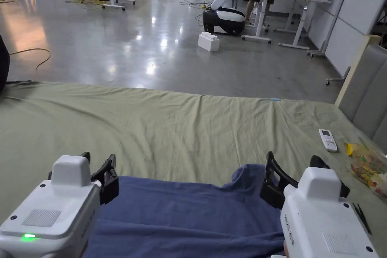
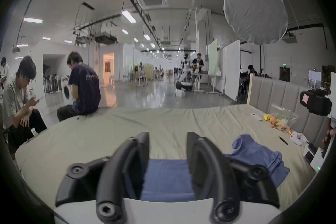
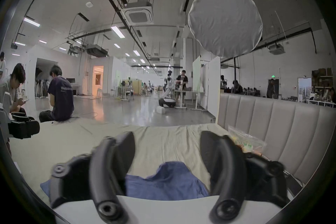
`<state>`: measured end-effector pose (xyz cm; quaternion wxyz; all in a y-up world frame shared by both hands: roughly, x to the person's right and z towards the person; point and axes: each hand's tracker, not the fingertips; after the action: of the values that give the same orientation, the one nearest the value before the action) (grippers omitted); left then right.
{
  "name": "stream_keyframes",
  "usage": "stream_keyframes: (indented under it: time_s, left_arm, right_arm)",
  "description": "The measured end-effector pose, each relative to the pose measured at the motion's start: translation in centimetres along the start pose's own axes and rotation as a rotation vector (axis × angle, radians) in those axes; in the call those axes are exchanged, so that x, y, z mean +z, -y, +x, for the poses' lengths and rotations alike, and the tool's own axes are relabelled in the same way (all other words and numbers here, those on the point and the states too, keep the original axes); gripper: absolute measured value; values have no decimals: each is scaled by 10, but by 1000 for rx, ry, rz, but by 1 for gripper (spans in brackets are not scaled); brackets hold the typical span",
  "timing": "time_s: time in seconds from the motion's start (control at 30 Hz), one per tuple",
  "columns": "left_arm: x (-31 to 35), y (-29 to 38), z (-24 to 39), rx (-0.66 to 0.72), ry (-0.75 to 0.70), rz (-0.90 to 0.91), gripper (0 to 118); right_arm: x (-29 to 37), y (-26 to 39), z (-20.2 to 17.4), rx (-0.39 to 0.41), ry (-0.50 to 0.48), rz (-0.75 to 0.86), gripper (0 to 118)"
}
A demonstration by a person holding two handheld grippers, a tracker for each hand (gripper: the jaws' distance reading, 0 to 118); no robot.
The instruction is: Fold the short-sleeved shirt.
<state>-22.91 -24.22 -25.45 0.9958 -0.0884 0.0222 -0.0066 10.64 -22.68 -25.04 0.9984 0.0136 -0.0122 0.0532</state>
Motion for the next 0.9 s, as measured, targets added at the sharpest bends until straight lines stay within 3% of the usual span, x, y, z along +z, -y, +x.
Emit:
stream_keyframes:
  time_s: [0.07,0.13,0.2,0.27,0.47,0.6,0.9]
  left_arm:
    - [5,-2,2,-28,-1,32,23]
    - [13,-1,6,-51,2,49,13]
    - [17,1,6,-79,4,54,4]
    - [21,2,8,-115,-10,35,4]
    - [25,5,-9,-66,-29,20,1]
    - [19,14,-32,-62,-31,-88,1]
    - [2,83,-91,-2,-42,-568,1]
  right_arm:
    - [6,-4,-4,-9,-10,21,51]
    - [12,-5,-7,-5,4,47,14]
    - [15,-5,-7,-11,2,57,12]
    - [19,-9,-8,-1,9,64,1]
    - [20,-8,-6,29,-10,45,1]
    - [18,-3,-4,39,-20,15,1]
    - [16,24,5,72,-27,-84,1]
